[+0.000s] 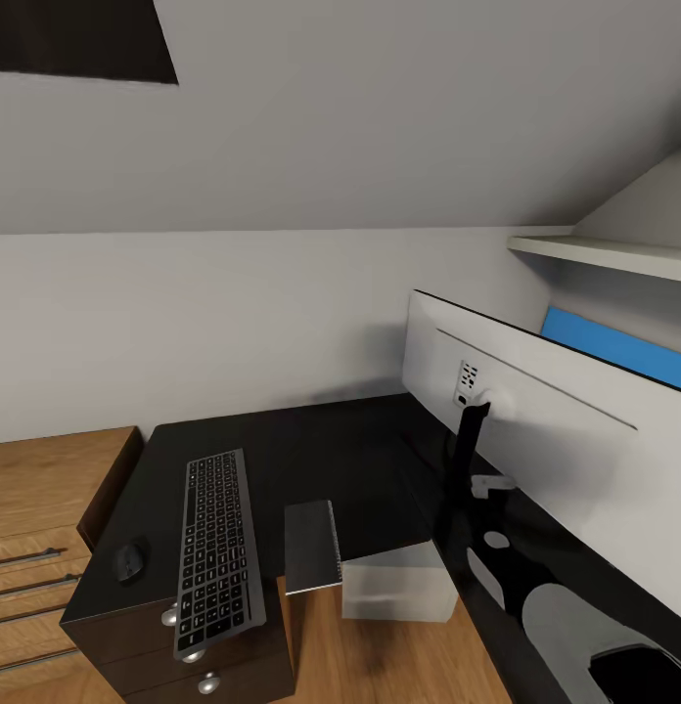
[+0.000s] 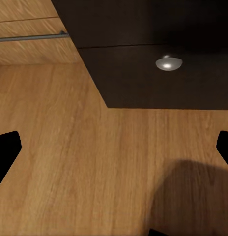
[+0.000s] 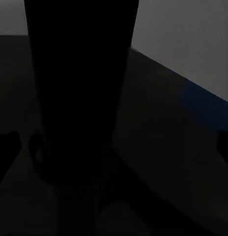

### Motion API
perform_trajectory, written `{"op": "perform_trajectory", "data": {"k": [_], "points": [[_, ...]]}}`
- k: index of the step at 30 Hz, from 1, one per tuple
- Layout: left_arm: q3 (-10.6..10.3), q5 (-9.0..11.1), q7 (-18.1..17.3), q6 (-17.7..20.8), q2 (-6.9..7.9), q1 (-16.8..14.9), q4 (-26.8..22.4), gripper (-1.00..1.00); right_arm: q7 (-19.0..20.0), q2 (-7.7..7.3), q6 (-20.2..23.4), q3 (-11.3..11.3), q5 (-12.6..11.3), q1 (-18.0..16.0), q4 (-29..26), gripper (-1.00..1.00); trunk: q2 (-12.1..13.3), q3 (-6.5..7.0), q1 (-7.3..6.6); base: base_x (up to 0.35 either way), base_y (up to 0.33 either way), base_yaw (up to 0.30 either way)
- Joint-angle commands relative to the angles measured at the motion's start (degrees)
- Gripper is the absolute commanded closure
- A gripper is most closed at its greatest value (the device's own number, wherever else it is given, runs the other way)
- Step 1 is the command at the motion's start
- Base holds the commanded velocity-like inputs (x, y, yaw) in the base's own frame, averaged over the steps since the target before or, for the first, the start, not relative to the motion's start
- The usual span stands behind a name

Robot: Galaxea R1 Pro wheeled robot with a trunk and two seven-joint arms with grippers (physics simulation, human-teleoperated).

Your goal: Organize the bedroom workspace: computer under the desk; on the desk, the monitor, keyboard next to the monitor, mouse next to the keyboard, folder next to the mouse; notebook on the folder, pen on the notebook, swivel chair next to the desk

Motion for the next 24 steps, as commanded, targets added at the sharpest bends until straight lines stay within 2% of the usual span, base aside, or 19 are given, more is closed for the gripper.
{"op": "perform_trajectory", "data": {"k": [1,24], "points": [[-0.5,0.3,0.3,-0.2,0.01,0.0,0.0,-1.0,-0.3,-0.05,-0.3,0.3,-0.8,-0.1,0.2,-1.0,0.0,-0.06,0.0,0.0,0.0,0.0],[-0.7,0.4,0.4,-0.1,-0.01,0.0,0.2,-1.0,-0.3,0.4,-0.3,0.5,-0.8,-0.1,0.5,-1.0,0.0,-0.06,0.0,0.007,0.004,0.0]]}}
